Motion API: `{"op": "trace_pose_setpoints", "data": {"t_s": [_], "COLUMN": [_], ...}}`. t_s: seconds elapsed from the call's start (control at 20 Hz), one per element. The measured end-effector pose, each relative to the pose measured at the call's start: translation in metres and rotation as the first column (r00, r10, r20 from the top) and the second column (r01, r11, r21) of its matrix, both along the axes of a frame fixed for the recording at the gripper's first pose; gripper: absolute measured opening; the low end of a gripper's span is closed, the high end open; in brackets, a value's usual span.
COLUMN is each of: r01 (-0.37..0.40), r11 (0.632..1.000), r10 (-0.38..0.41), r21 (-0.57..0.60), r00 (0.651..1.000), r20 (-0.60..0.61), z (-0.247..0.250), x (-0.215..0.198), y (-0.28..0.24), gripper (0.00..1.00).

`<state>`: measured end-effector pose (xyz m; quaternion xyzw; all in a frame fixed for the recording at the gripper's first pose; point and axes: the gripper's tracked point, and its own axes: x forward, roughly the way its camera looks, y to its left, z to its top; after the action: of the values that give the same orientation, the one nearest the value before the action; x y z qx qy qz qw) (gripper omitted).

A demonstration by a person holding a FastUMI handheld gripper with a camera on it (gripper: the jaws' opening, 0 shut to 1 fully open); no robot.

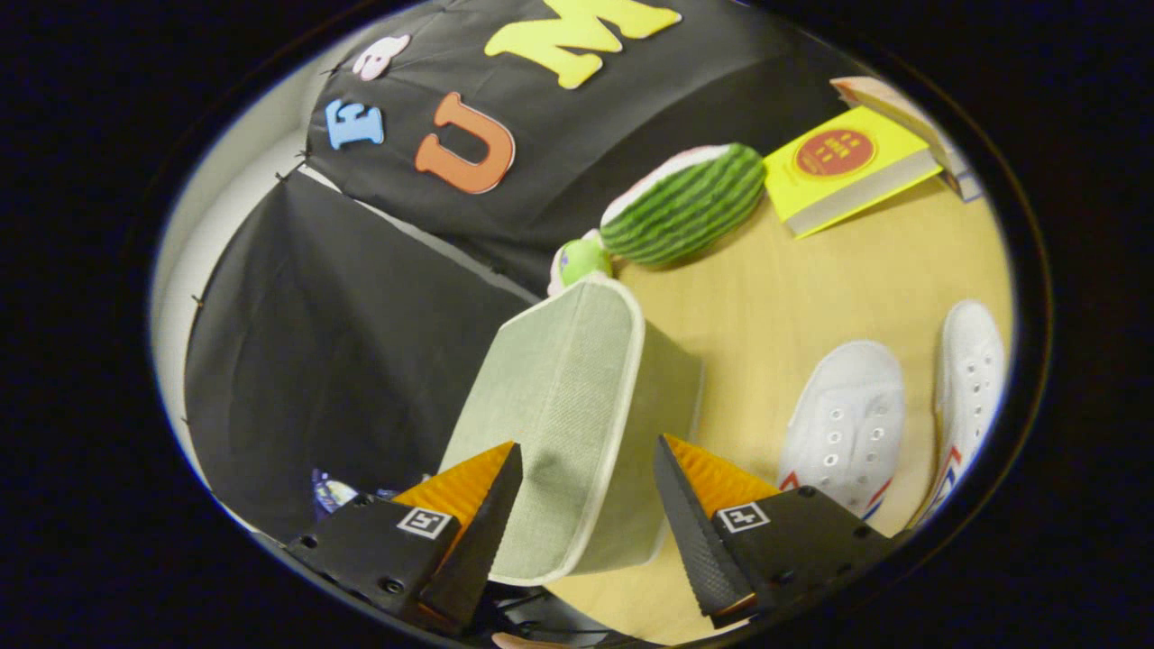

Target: Open the storage box then place both shoes into the box .Put the left shoe in first, then the right shoe, with the right side of both shoes facing outward in a uniform manner.

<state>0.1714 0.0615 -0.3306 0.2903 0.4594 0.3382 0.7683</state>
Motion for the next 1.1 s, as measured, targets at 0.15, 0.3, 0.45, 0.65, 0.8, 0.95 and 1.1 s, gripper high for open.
{"op": "trace_pose_setpoints", "data": {"t_s": [0.15,0.3,0.45,0.65,0.8,0.95,1.1], "r01": [-0.034,-0.084,-0.064,-0.035,-0.048,-0.068,-0.095], "r11": [0.99,0.937,0.923,0.891,0.879,0.879,0.887], "r10": [0.047,0.158,0.161,0.149,0.151,0.143,0.149], "r21": [0.14,0.339,0.38,0.453,0.474,0.471,0.452], "r00": [0.994,0.967,0.96,0.964,0.972,0.982,0.985], "r20": [-0.095,-0.198,-0.228,-0.219,-0.182,-0.127,-0.086], "z": [-0.002,0.007,-0.005,0.001,0.01,0.025,0.044], "x": [0.008,0.003,0.007,0.013,0.014,0.012,0.007], "y": [0.001,0.007,0.009,0.013,0.014,0.014,0.02], "gripper": [0.9,0.81,0.59,0.45,0.29,0.12,0.09]}}
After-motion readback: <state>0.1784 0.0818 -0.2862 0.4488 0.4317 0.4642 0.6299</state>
